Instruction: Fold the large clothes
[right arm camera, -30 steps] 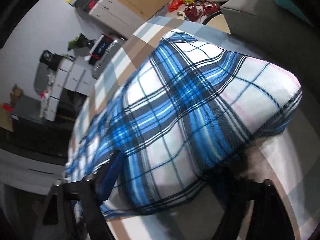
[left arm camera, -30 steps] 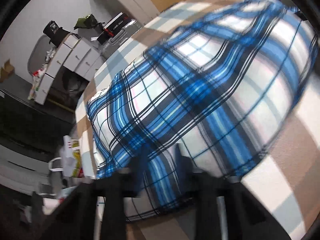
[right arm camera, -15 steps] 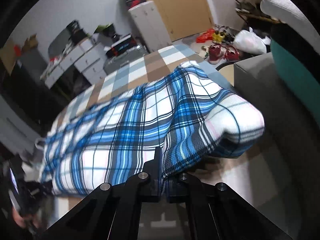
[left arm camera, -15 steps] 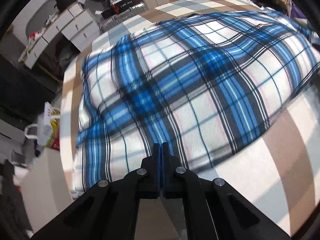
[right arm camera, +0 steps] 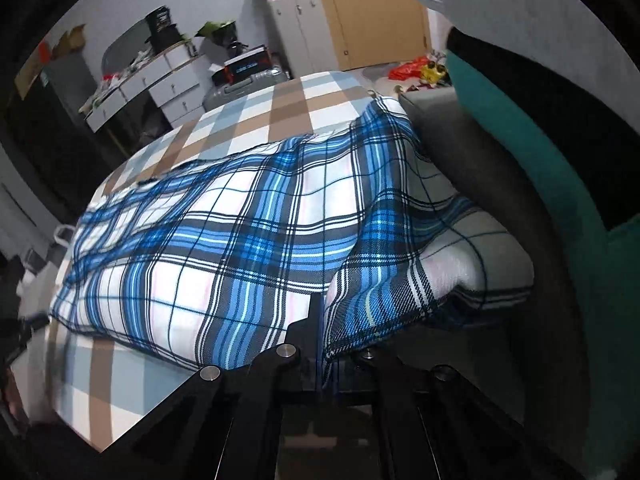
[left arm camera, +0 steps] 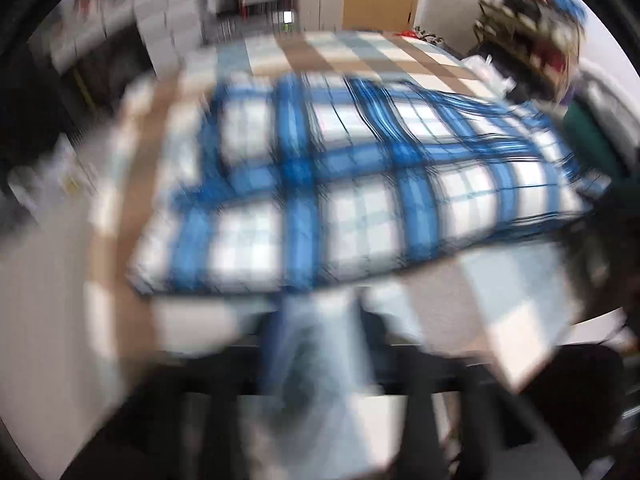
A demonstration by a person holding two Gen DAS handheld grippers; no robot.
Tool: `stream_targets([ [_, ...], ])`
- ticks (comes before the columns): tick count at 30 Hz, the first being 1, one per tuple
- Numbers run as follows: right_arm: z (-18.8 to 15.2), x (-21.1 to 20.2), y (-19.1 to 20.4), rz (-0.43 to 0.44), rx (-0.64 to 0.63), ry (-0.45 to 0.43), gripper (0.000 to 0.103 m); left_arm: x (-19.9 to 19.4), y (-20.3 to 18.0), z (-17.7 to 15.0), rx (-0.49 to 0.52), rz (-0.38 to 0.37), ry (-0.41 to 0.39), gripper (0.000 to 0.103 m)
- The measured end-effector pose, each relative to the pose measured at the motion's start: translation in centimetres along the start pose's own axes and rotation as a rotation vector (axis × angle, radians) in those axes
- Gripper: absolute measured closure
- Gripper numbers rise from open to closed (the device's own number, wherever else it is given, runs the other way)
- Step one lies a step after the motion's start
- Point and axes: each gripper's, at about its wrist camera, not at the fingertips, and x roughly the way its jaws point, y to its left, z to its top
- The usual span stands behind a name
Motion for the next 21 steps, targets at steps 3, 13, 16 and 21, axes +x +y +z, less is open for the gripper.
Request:
stream_targets([
  [3, 0.3, 0.0, 0.6, -0.002, 0.026, 0.003, 0.099, 0.5, -1.4, -1.3, -0.078, 0.002, -0.022, 0.032],
  [13, 0.6, 0.0, 0.5, 0.024, 0.055, 0.014, 0.098, 6.0, -12.0, -1.2, 0.773, 0.615, -0.082, 0.032],
  [16, 0.3, 0.1, 0.5, 0.027, 0.043, 0.018, 0.098, 6.4, -12.6, -1.6, 0.911, 0.676, -0.13, 0.03],
  [21, 0.1, 0.3, 0.1, 0.05, 0.057, 0.026, 0.098, 7.1, -14.4, -5.6, 1.314, 0.872, -0.378, 0.031],
])
